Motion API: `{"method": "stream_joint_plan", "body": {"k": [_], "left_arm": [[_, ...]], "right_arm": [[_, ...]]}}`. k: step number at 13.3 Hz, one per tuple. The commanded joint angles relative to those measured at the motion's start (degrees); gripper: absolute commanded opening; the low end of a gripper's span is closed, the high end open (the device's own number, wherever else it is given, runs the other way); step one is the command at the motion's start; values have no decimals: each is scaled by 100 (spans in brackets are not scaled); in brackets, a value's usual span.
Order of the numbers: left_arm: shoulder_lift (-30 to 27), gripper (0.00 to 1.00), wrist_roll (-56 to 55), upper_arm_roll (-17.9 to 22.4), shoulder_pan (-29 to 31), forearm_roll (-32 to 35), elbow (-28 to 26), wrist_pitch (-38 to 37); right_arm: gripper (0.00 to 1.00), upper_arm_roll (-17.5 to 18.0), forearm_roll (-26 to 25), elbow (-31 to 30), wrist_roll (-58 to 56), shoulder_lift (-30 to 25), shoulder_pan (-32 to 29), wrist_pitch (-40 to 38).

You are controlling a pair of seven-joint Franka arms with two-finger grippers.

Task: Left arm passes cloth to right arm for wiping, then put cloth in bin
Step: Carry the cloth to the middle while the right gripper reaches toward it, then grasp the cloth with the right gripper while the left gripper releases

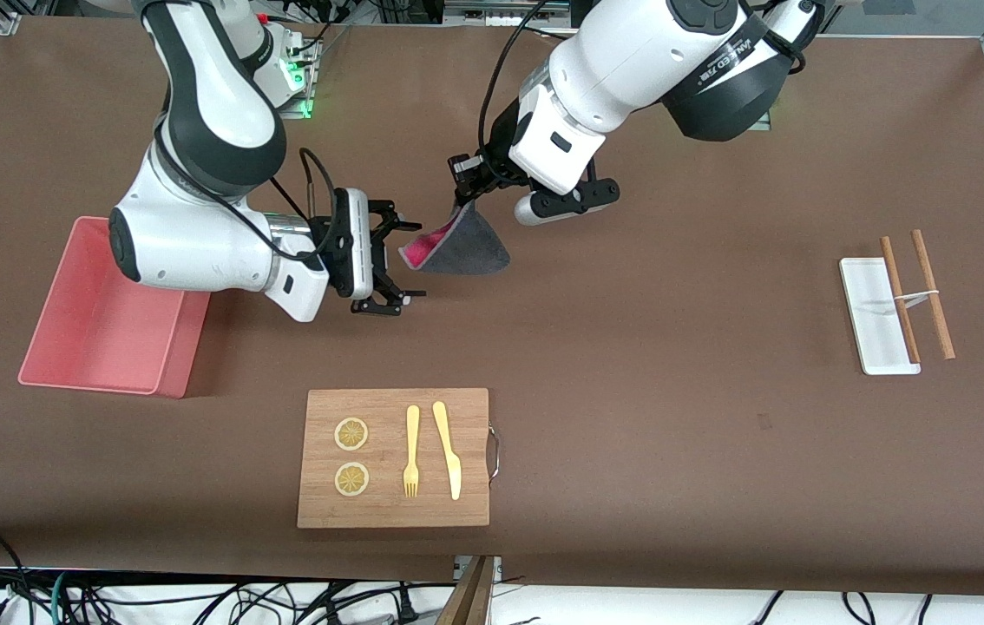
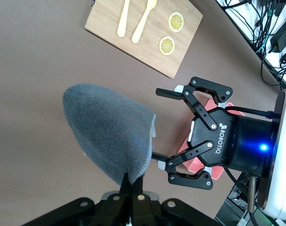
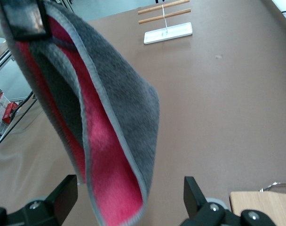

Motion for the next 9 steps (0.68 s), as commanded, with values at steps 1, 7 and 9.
{"method": "stream_joint_plan", "body": {"k": [1,7,9], "left_arm": [[81,0,-44,47,-65,-118,163,-2],[72,0,-35,47,-48,-118,163,-11],[72,0,-35,47,-48,-118,171,-11]], "right_arm": [[100,-32,109,-71,18,-77,221,301],[50,-32,56,-62,132,-33,310,461],[2,-50,65,-62,150,-33,310,478]]}}
